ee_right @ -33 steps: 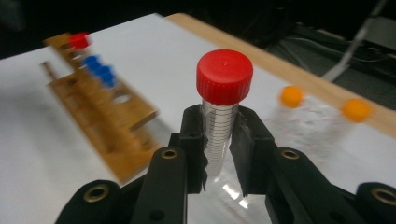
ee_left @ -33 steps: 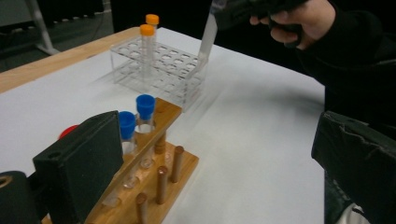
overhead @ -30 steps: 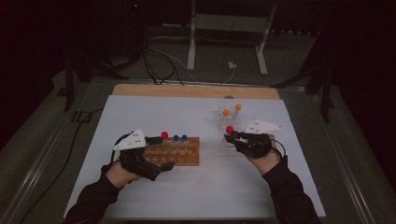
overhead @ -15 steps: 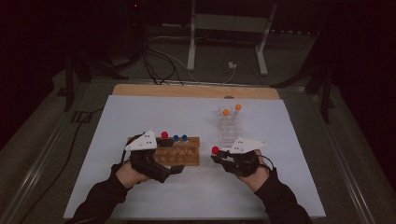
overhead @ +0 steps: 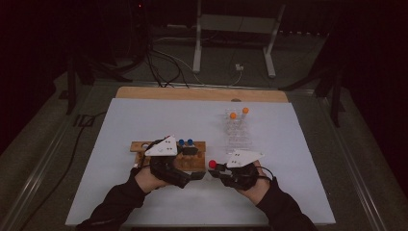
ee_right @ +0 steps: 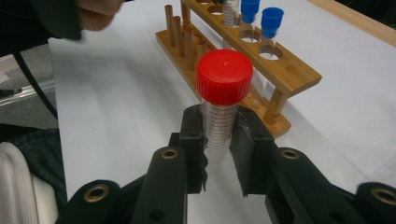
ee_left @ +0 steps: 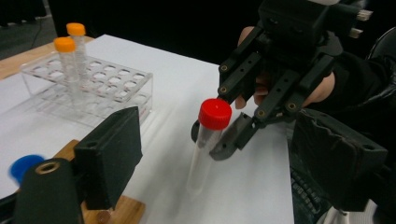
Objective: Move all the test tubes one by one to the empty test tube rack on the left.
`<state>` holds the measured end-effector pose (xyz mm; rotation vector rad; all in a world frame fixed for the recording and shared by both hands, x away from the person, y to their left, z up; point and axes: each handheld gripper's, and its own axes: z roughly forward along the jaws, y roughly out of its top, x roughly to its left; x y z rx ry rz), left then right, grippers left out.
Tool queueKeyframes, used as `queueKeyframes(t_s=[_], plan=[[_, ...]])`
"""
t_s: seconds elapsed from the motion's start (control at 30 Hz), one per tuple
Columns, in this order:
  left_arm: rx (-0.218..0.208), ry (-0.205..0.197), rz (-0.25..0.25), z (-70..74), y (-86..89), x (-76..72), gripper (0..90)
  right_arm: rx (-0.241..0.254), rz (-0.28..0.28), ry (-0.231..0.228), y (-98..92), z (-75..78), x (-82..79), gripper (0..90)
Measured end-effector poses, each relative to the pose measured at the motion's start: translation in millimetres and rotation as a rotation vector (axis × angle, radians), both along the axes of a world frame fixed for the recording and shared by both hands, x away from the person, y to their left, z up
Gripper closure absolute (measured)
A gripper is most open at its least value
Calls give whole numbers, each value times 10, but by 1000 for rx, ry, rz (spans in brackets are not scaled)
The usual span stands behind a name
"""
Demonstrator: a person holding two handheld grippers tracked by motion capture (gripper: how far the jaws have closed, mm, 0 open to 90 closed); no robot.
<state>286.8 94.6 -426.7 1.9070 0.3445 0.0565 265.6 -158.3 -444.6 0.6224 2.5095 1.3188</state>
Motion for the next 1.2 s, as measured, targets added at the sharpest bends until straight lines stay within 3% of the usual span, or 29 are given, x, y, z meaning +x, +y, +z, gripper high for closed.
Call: queueKeyframes(t_s=[0.3,0.47,0.83,1.07,1.13,1.2], plan=[[20,-25,-19,-56,-176,15,466,2,13,3,26,-7,-24,749],[27,-32,-24,-71,-199,29,562,2,17,1,32,-3,-25,749],[48,-66,-43,-89,-255,33,697,3,16,0,25,4,-21,749],[52,-86,-33,-70,-265,22,715,13,12,4,10,9,-17,746],[46,-83,-37,-44,-251,23,717,19,16,6,5,15,-10,717],[46,-83,-32,-12,-227,29,718,29,0,3,-7,22,-1,628]])
